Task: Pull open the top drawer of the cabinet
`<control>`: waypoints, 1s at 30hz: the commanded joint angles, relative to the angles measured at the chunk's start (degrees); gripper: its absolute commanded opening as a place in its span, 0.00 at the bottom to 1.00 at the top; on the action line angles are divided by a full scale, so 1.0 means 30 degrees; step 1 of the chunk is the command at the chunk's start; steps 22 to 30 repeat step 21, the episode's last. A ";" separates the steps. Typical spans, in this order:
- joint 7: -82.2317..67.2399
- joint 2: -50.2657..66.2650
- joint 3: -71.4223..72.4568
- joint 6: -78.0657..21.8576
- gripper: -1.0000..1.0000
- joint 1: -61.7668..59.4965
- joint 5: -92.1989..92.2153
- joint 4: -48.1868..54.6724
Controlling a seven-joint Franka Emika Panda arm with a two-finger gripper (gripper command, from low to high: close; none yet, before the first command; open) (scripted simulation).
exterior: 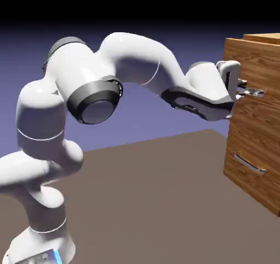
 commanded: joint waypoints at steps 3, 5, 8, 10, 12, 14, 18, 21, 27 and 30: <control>0.0023 0.0048 0.1861 -0.0245 0.00 -0.2077 0.0059 -0.1325; -0.0111 0.0248 0.3124 -0.0425 0.00 -0.3461 0.0147 -0.2225; -0.0526 0.0799 0.5026 -0.0700 0.00 -0.5537 0.0383 -0.3657; -0.0913 0.1336 0.6289 -0.0901 0.00 -0.6921 0.0567 -0.4695; -0.1377 0.1987 0.7531 -0.1078 0.00 -0.8305 0.0822 -0.5795; -0.1887 0.2746 0.8744 -0.1230 0.00 -0.9689 0.1121 -0.6958; -0.2681 0.4018 1.0438 -0.1363 1.00 -1.1695 0.1647 -0.8728; -0.4149 0.5401 1.0161 -0.1972 1.00 -1.1250 0.1904 -0.9125; -0.4149 0.5401 1.0161 -0.1972 1.00 -1.1250 0.1904 -0.9125; -0.4149 0.5401 1.0161 -0.1972 1.00 -1.1250 0.1904 -0.9125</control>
